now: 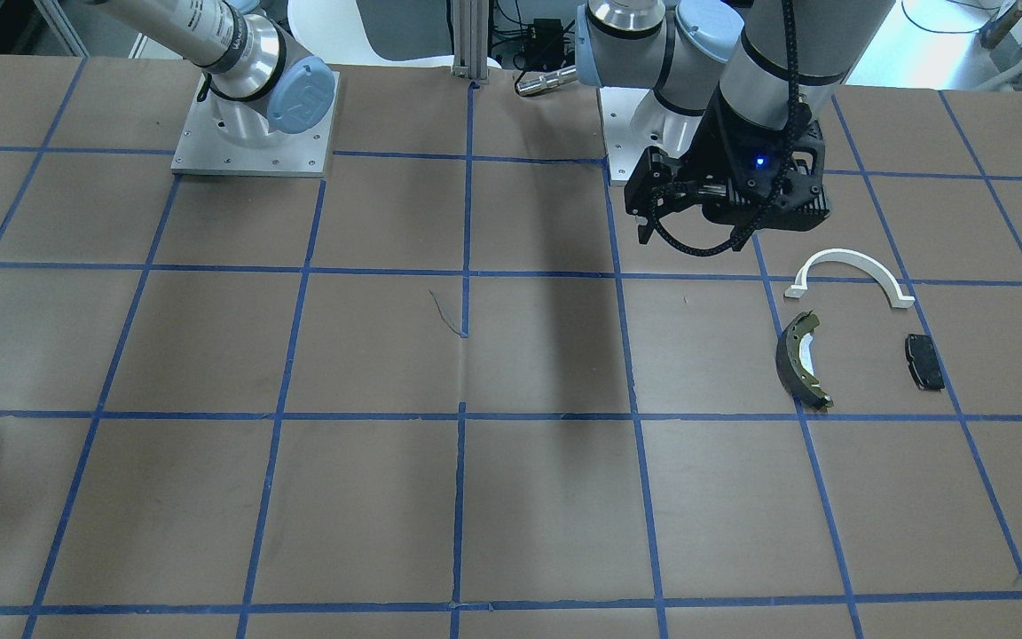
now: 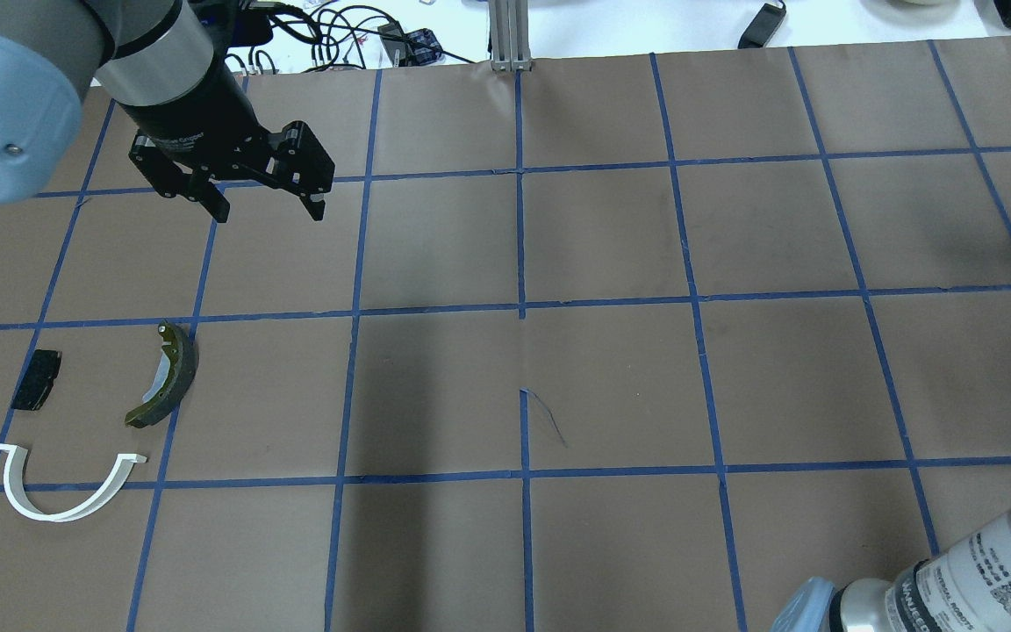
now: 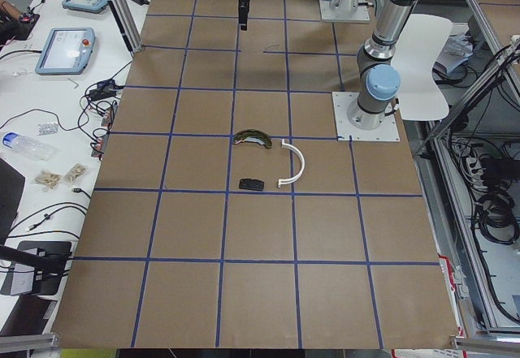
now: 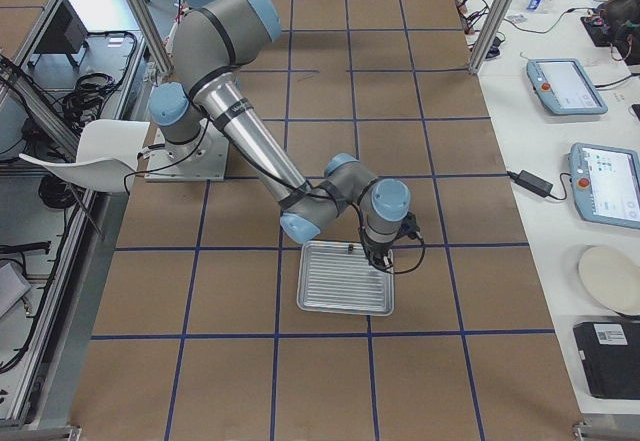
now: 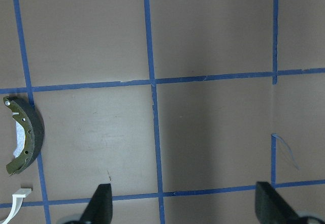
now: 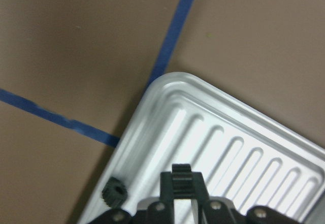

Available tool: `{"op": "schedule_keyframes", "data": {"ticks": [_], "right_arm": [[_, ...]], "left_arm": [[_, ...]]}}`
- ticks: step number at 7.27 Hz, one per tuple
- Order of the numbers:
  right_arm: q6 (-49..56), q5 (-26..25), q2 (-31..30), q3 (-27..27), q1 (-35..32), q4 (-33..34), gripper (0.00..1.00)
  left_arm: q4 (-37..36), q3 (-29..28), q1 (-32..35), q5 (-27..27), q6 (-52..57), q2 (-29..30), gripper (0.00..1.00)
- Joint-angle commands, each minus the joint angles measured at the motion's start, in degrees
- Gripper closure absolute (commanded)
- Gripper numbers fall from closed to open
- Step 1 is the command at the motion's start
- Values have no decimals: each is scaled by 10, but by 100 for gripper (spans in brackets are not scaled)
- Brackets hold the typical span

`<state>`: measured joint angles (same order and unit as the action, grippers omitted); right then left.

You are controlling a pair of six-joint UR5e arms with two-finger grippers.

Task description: Place bearing gear from tray to pile

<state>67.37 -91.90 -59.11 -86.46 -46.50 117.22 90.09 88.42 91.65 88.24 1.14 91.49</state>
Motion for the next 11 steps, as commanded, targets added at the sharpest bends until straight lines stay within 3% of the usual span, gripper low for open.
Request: {"op": "schedule_keyframes", "data": {"ticks": [1,2,5,7,11], "right_arm": [[-145,22,-79,-32,-90,-138,100],[-179,24,-121,-57,-149,-139,100],[-431,25,-193,-142,-334,-137,100],[-644,57,-193,-158,-477,-122,100],[-947,71,-107,-179,-699,47,100]], "left_arm": [[0,0,-1,0,0,0,0],[0,0,-1,1,0,0,0],[0,0,0,0,1,0,0],[0,0,-1,0,1,0,0],[0,0,-1,0,1,0,0]]}}
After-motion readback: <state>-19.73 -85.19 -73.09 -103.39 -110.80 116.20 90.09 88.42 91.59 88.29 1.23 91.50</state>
